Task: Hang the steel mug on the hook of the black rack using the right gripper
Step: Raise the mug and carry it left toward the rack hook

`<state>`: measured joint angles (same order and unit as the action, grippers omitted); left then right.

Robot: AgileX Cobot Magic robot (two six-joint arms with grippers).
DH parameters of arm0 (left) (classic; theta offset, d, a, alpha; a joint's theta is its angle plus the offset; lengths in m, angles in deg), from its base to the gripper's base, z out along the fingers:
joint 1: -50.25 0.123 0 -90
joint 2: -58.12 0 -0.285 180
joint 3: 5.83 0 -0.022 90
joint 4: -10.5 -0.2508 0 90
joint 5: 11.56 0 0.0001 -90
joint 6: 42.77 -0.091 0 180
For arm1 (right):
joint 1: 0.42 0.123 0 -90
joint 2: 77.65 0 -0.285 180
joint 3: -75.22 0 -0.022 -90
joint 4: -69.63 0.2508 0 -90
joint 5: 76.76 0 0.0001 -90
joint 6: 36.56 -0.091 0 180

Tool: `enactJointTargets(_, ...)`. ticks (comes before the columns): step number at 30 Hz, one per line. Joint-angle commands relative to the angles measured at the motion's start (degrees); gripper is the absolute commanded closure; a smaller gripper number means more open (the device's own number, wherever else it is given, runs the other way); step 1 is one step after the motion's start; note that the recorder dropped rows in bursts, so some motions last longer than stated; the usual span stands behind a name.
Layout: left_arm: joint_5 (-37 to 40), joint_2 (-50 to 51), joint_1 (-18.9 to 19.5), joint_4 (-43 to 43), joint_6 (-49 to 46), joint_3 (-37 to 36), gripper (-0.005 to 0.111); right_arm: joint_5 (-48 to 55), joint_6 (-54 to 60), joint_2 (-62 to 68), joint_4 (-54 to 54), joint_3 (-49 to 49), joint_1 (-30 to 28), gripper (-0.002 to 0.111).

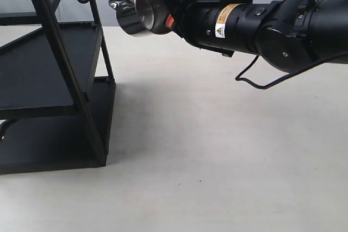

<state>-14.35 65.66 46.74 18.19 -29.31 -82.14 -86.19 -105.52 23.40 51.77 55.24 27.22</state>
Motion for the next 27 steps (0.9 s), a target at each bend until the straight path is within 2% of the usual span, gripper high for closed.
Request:
enactJointTargets(1, -0.07, 0.25, -0.09, -0.22, -0.01, 0.12, 0.107, -4.94, 13.63, 0.68, 13.27, 0.39, -0.28, 0.109)
enactJointTargets(8, -0.07, 0.25, -0.09, -0.22, -0.01, 0.12, 0.107, -13.93, 27.13, 0.68, 23.53, 0.39, 1.72, 0.109)
enactJointTargets(15, -0.07, 0.25, -0.09, -0.22, -0.01, 0.12, 0.107, -15.86, 43.64, 1.19, 37.75, 0.39, 5.90, 0.109)
enactJointTargets(27, -0.07, 0.25, -0.09, -0.22, -0.01, 0.12, 0.107, -18.73, 50.72, 1.33, 38.17, 0.39, 9.52, 0.109)
